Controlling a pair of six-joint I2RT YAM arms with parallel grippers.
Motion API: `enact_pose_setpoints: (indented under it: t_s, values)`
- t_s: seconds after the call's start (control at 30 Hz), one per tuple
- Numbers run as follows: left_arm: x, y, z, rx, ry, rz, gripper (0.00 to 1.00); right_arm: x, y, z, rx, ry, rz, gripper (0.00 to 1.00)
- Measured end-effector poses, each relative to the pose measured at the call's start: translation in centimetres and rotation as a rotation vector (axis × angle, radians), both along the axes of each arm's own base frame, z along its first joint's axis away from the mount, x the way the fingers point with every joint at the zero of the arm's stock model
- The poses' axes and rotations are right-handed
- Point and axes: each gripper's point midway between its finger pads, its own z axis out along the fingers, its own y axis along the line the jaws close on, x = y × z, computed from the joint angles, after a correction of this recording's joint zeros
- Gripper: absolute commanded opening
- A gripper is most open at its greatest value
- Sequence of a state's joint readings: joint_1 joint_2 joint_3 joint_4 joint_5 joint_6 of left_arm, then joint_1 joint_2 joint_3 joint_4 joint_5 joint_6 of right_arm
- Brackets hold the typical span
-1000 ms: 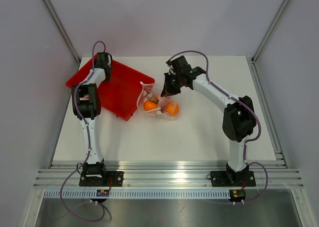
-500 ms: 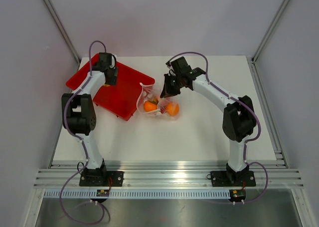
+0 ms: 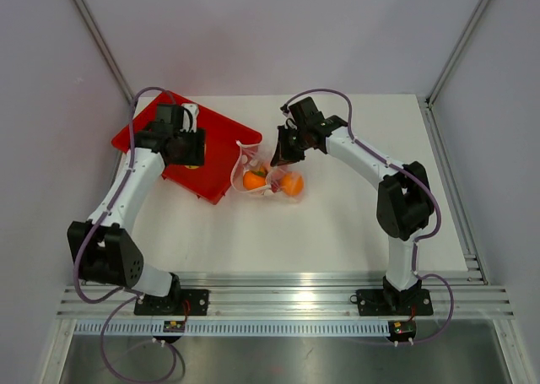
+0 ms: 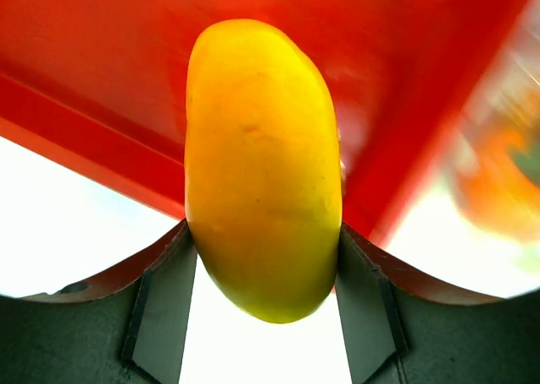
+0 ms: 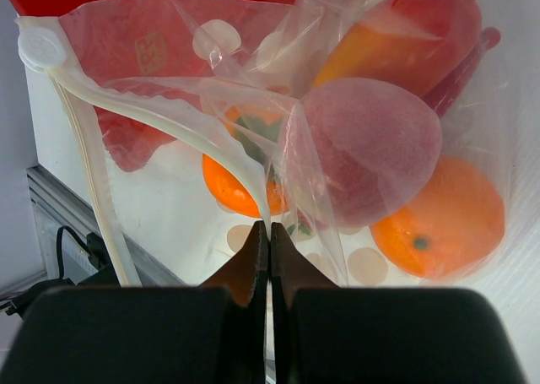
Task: Place the food in the zip-top bag and seal the zipper
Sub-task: Pick up the fake fruit from the bin, then place the fake fruit in the zipper food storage bag.
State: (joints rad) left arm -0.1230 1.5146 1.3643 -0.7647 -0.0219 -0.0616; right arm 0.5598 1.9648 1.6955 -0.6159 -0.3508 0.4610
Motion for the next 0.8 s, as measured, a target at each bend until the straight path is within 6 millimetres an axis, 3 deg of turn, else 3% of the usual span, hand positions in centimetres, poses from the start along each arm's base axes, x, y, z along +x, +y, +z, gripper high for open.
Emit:
enact_pose_setpoints:
  t_s: [0.3, 0.5, 0.63, 0.8]
  values:
    - [-7.7, -5.4, 5.1, -0.134, -0.103, -0.188, 0.3, 0.0, 0.0, 0.2, 0.003, 0.001, -0.006, 0.0]
    - [-13.1, -9.7, 5.8, -0.25, -0.135, -0.349, 0.3, 0.0, 0.0, 0.5, 0.01, -0.001, -0.011, 0.0]
    - [-13.7, -12.6, 5.0, -0.302, -0.097, -0.411, 0.29, 0.0, 0.1, 0.5, 0.012, 0.003, -0.017, 0.0]
    - [-11.3, -15.0, 3.9, -0.35, -0.083, -0.396, 0.27, -0.5, -0.2, 0.6, 0.015, 0.007, -0.026, 0.0]
